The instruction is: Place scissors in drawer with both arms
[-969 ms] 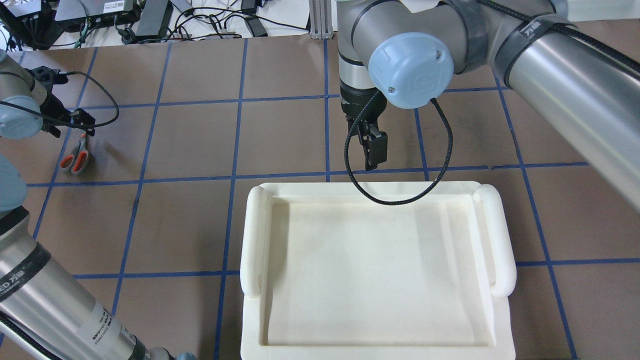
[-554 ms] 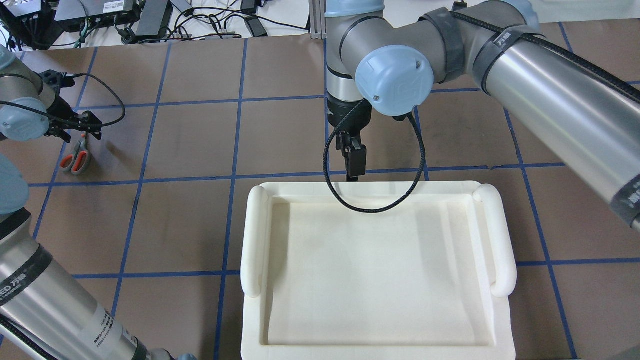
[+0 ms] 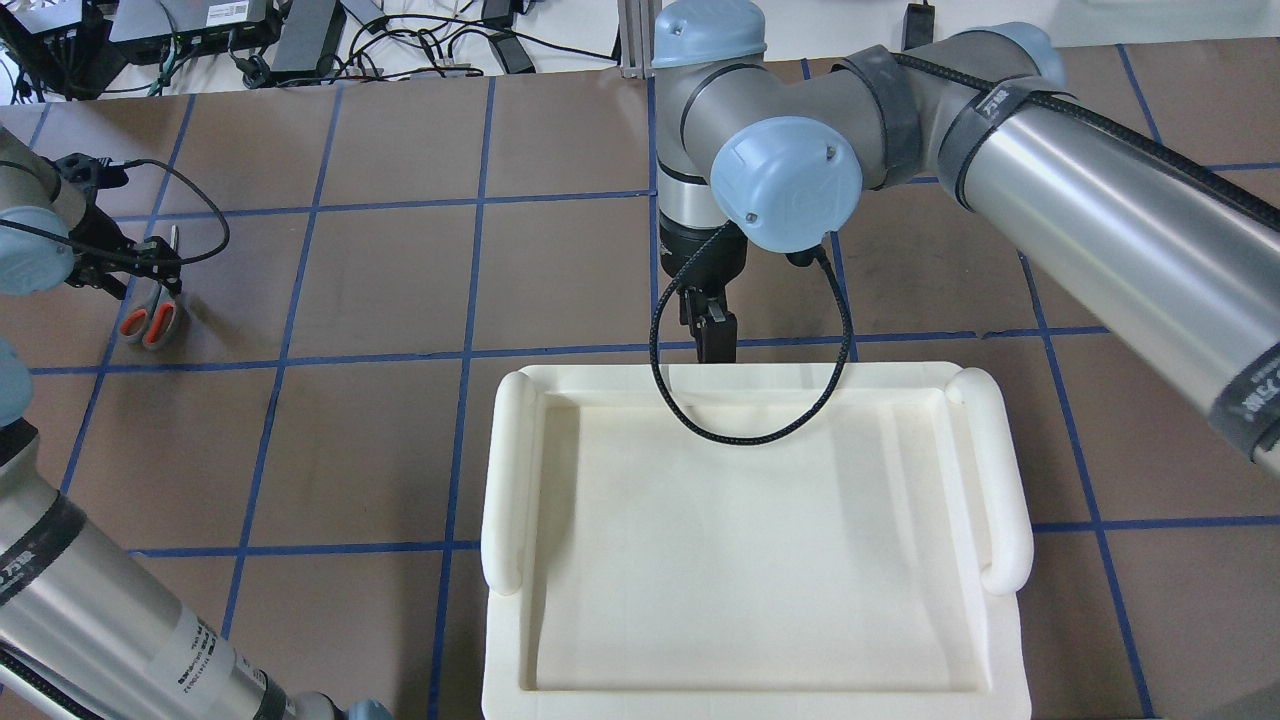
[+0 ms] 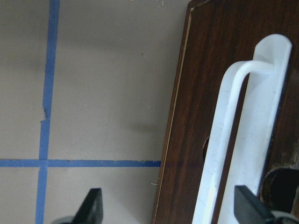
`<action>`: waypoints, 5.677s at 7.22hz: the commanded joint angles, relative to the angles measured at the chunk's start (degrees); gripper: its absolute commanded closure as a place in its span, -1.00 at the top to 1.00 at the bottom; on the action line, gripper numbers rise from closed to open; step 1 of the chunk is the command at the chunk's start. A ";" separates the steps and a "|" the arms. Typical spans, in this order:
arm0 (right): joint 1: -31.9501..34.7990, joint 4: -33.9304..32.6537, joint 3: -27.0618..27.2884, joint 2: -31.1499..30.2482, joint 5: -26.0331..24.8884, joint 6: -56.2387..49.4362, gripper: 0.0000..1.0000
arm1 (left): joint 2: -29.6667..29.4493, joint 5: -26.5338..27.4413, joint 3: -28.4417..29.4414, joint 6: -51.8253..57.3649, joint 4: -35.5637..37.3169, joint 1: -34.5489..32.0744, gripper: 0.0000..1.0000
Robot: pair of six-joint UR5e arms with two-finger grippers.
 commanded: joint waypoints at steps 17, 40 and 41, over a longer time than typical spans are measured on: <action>0.00 -0.82 2.21 2.68 -0.38 -0.90 1.00 | 15.53 -4.08 0.03 4.42 -16.90 -3.59 -0.98; -2.28 -18.49 -8.85 9.88 -4.42 -16.81 1.00 | 34.03 -4.70 0.64 68.45 -35.61 -34.89 -1.00; -2.37 -18.49 -9.29 10.15 -4.34 -16.98 1.00 | 33.95 -4.70 0.64 68.45 -35.61 -34.98 -1.00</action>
